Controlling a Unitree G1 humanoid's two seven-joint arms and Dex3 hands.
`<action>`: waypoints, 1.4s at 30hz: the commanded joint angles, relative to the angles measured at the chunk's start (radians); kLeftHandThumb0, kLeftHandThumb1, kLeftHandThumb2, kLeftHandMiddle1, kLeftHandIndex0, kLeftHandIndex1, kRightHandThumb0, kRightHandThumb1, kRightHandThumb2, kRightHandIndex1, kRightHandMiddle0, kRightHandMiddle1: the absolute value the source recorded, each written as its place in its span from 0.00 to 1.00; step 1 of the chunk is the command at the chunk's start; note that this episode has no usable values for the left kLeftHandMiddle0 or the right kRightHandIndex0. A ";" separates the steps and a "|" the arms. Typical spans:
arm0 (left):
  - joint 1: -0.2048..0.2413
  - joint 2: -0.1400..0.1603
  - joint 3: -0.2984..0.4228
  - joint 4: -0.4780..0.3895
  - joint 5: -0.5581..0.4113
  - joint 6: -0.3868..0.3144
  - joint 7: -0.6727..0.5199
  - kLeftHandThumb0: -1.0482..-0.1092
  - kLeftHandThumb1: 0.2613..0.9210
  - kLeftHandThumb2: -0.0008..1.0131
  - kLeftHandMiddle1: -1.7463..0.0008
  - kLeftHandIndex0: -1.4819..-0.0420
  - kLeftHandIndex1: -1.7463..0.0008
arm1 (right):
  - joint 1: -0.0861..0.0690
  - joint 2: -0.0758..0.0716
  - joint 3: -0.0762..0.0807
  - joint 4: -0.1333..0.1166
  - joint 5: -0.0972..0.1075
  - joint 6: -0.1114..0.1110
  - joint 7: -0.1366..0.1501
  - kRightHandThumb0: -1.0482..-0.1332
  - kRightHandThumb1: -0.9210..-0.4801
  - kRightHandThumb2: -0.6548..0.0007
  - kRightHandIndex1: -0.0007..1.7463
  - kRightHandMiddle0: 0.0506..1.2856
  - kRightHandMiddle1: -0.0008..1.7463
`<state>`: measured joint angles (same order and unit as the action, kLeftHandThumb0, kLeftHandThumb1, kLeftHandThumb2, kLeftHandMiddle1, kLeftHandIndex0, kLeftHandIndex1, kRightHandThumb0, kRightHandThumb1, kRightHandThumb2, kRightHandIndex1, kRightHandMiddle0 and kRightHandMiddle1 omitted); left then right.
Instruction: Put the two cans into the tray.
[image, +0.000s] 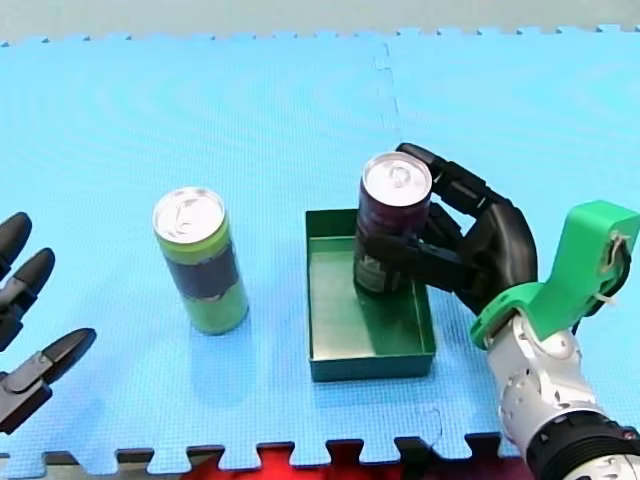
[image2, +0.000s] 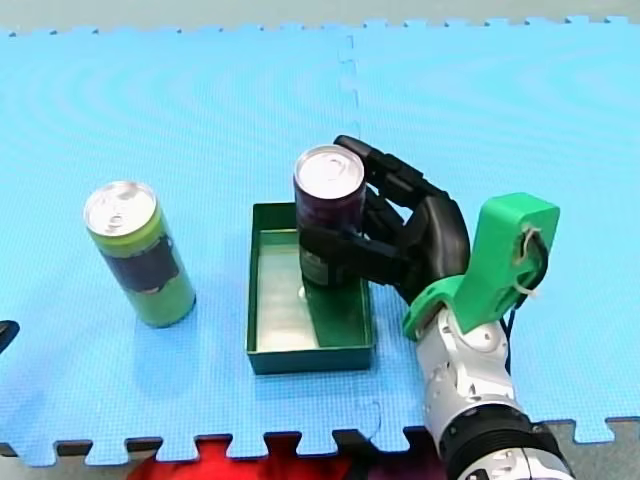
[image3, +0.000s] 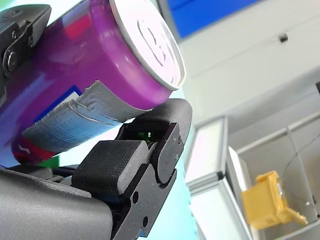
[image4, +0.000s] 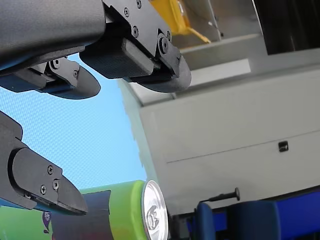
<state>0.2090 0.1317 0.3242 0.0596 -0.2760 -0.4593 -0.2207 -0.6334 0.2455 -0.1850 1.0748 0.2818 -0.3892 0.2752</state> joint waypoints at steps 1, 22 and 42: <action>0.001 0.004 0.001 -0.003 0.004 -0.007 0.000 0.01 0.79 0.00 1.00 0.68 1.00 | 0.000 0.055 0.000 -0.013 0.001 -0.019 -0.002 0.82 0.31 1.00 0.00 0.97 0.00; 0.003 0.008 0.004 -0.009 0.003 0.002 0.003 0.00 0.81 0.00 1.00 0.69 1.00 | -0.001 0.057 0.004 -0.017 0.005 -0.015 0.022 0.81 0.45 1.00 0.00 0.66 0.00; -0.008 0.020 0.013 0.013 -0.024 -0.012 -0.033 0.01 0.82 0.00 1.00 0.69 1.00 | 0.002 0.036 0.082 -0.006 -0.125 -0.068 -0.068 0.20 0.53 0.99 0.00 0.30 0.00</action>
<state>0.2037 0.1441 0.3318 0.0691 -0.2949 -0.4666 -0.2515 -0.6266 0.2457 -0.1032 1.0664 0.1539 -0.4454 0.2037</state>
